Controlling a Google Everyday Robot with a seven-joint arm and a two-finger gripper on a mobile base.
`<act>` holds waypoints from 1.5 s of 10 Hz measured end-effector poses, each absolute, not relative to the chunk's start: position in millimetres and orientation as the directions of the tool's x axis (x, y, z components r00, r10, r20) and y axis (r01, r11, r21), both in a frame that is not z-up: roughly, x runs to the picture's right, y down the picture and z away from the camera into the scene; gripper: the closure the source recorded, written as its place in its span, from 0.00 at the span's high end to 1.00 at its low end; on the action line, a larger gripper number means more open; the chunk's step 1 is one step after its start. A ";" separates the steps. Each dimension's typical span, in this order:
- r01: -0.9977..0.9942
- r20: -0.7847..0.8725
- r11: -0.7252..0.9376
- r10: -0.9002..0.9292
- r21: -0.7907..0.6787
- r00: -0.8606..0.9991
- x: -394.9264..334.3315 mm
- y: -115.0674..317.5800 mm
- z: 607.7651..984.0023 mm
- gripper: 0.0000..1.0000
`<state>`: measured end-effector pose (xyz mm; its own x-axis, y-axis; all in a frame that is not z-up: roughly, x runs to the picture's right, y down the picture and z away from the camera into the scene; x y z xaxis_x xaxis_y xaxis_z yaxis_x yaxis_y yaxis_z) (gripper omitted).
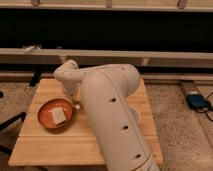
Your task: Drag the pepper across the table
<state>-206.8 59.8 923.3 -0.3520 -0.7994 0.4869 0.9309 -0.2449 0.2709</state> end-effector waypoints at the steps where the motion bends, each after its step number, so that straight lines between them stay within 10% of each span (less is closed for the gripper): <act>1: 0.933 0.489 -0.243 -0.800 0.265 -0.348 -199.8 62.6 919.0 0.00; 9: 0.945 0.507 -0.232 -0.801 0.229 -0.319 -157.0 81.7 890.1 0.02; 15: 0.935 0.533 -0.245 -0.771 0.255 -0.347 -141.4 94.8 869.4 0.59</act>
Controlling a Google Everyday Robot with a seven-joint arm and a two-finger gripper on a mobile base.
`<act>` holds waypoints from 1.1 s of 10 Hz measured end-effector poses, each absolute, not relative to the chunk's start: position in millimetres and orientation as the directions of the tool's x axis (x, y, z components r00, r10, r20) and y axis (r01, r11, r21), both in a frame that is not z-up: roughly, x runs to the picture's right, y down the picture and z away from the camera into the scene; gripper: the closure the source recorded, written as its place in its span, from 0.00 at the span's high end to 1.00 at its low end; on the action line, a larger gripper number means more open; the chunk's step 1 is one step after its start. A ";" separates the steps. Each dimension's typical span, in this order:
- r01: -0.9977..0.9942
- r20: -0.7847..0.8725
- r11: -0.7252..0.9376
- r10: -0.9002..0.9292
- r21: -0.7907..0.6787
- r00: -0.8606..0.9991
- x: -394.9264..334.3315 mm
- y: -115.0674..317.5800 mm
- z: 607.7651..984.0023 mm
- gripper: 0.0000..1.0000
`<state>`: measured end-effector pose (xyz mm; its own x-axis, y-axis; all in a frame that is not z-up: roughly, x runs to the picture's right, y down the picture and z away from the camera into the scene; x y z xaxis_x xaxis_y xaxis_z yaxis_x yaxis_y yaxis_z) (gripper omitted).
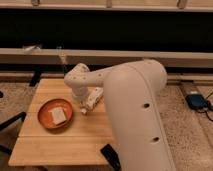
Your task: Drag the pepper across the table
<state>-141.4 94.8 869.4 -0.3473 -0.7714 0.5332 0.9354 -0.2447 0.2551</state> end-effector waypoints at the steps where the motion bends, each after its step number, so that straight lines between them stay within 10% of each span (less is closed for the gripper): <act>1: 0.929 0.538 -0.255 -0.761 0.267 -0.363 -141.9 97.2 864.9 0.69; 11: 0.877 0.558 -0.332 -0.678 0.348 -0.478 -133.8 114.5 824.3 0.80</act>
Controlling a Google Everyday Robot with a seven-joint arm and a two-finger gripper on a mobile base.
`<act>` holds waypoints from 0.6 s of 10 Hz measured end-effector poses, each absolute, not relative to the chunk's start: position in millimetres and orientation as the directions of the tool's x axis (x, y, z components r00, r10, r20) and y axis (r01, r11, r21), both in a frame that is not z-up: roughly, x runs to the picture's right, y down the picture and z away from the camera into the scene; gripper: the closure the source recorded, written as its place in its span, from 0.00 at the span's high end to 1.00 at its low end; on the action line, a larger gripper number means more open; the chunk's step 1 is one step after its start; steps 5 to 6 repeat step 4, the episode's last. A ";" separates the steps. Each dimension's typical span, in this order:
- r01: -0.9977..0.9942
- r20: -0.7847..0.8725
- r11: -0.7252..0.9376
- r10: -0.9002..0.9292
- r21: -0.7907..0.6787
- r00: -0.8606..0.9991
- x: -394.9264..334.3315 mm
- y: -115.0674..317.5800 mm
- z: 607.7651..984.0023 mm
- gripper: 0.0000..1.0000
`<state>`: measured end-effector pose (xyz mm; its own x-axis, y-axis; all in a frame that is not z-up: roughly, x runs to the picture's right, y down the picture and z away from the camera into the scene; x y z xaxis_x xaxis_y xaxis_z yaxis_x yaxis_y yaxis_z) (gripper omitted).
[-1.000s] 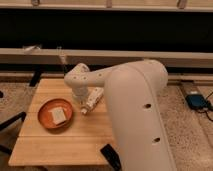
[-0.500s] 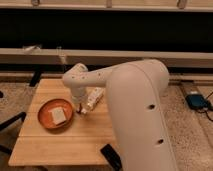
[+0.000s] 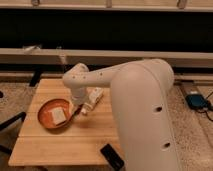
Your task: Drag the pepper across the table
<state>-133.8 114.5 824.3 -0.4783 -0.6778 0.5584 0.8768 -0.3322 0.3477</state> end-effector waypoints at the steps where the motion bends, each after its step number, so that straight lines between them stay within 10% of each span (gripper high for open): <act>1: 0.880 0.554 -0.322 -0.687 0.349 -0.471 -131.6 112.5 820.2 0.80; 6: 0.881 0.551 -0.318 -0.690 0.351 -0.469 -132.8 112.5 819.1 0.80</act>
